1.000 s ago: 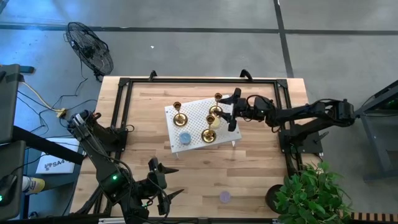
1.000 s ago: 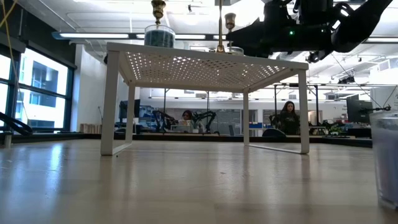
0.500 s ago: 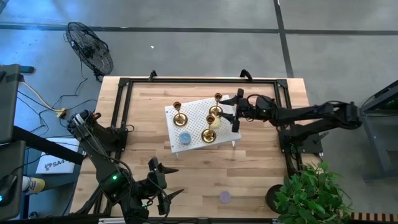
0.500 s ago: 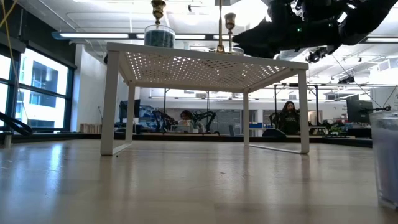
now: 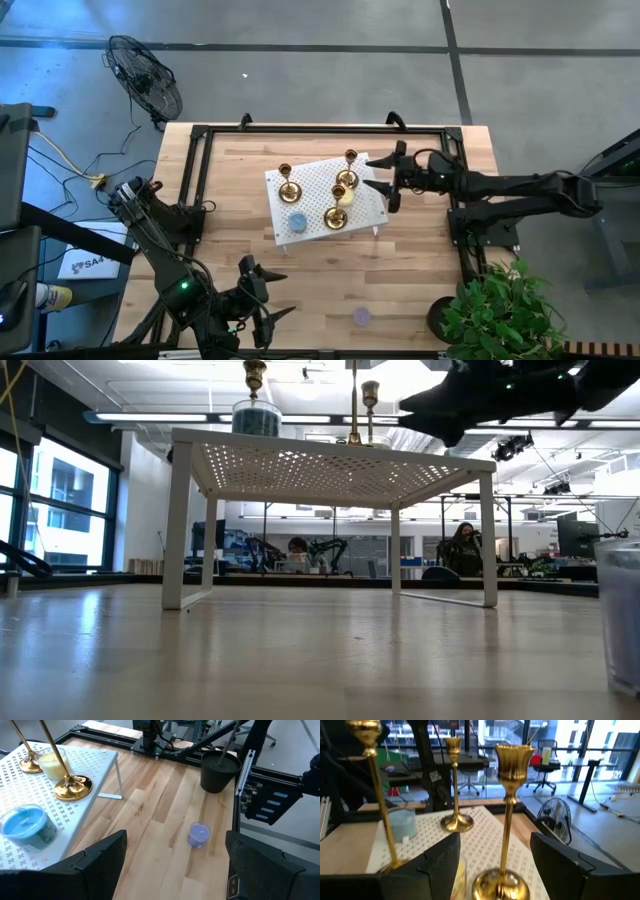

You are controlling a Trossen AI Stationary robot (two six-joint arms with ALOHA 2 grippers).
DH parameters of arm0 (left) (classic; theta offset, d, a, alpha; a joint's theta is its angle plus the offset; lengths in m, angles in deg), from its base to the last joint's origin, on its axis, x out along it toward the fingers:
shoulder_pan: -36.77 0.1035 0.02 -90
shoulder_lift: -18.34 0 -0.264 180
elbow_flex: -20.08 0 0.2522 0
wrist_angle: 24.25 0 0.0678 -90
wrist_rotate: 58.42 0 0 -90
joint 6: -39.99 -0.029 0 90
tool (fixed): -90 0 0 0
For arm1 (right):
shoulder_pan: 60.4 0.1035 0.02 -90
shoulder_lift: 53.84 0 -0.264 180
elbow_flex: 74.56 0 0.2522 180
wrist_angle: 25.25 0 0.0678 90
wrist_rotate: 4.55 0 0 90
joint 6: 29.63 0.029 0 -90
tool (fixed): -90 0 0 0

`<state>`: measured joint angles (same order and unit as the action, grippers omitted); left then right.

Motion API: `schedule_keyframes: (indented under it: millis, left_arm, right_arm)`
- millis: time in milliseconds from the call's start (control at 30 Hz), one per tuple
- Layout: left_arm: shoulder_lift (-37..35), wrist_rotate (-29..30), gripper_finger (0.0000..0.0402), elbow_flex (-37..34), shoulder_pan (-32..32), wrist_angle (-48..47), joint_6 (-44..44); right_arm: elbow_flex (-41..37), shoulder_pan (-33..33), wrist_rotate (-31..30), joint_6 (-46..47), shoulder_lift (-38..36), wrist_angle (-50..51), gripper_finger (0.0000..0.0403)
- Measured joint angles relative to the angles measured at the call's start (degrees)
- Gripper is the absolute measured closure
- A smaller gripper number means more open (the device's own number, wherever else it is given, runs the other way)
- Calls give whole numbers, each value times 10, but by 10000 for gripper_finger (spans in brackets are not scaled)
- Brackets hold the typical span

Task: Pick & Place candle stick holders
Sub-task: Put the purple scented candle on the shelf

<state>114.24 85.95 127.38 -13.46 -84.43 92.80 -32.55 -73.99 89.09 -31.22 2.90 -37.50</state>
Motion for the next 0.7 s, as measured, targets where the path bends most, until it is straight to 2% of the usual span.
schedule_keyframes:
  millis: [233,400,567,700]
  left_arm:
    - [0,1,69,0,0,0,0]
    - [0,1,69,0,0,0,2]
    - [0,1,69,0,0,0,2]
    - [0,1,69,-4,0,8,3]
  right_arm:
    - [0,53,4,-14,-88,78,166]
    - [0,110,62,4,-135,94,166]
    - [0,176,110,57,-149,113,166]
    - [0,246,121,77,-130,122,166]
